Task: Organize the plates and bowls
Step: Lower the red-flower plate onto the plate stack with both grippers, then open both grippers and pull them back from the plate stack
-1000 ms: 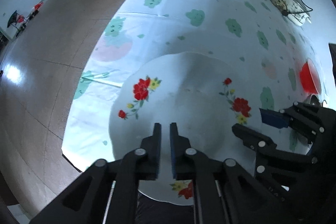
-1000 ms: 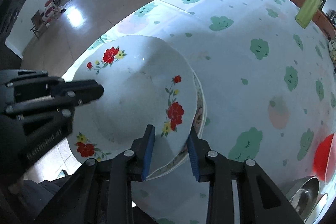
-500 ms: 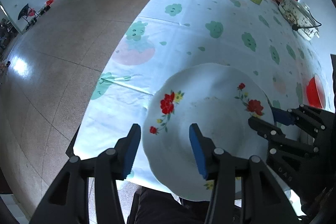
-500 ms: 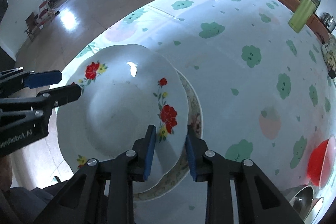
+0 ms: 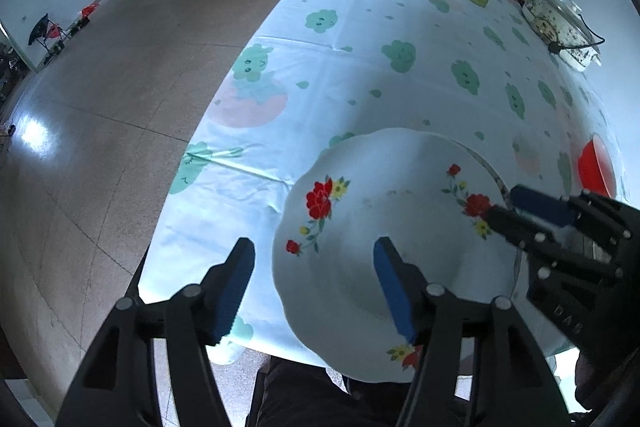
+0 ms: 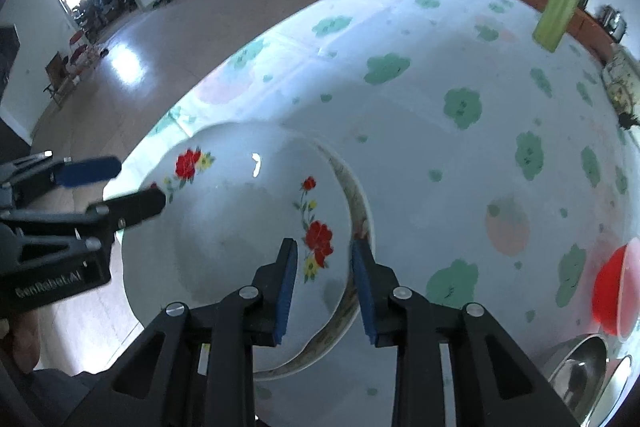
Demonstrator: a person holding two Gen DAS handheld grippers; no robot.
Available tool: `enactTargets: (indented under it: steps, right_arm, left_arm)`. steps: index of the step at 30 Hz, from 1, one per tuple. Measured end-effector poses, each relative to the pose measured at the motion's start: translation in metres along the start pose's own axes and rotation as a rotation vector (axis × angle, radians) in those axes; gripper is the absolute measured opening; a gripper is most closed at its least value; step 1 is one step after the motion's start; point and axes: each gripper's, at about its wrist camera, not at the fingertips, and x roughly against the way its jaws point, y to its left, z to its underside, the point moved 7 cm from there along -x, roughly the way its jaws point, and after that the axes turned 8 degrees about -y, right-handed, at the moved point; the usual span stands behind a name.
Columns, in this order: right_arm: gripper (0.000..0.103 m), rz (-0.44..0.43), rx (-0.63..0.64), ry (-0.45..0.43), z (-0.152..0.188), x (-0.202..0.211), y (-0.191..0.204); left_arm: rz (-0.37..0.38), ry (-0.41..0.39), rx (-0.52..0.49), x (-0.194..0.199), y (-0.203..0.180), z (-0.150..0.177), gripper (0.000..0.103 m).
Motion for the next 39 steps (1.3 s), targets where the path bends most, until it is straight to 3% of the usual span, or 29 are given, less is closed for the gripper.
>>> enactTargets:
  steps: [9,13,20,29,35,39]
  right_arm:
    - [0.04,0.032,-0.046,-0.025,-0.001,0.008,-0.009]
    - [0.054,0.039,-0.041,-0.024,0.0,0.008,-0.006]
    - [0.055,0.062,-0.056,-0.034,0.0,0.012,-0.012]
    - [0.056,0.096,-0.047,0.04,0.016,-0.005,-0.018]
    - [0.071,0.098,-0.067,0.04,0.02,-0.01,-0.025]
    - [0.074,0.117,-0.109,0.038,0.017,-0.009,-0.037]
  left_arm:
    - [-0.002,-0.004,-0.017,0.002,0.001,0.0,0.068]
    - [-0.002,-0.003,-0.034,0.002,-0.002,-0.001,0.069]
    - [-0.002,-0.014,-0.04,0.003,-0.004,-0.009,0.071]
    - [-0.004,-0.006,-0.05,0.0,-0.005,-0.01,0.073]
    - [-0.003,0.006,-0.042,-0.004,-0.003,-0.009,0.073]
    - [0.001,0.005,-0.043,-0.004,-0.005,-0.01,0.073]
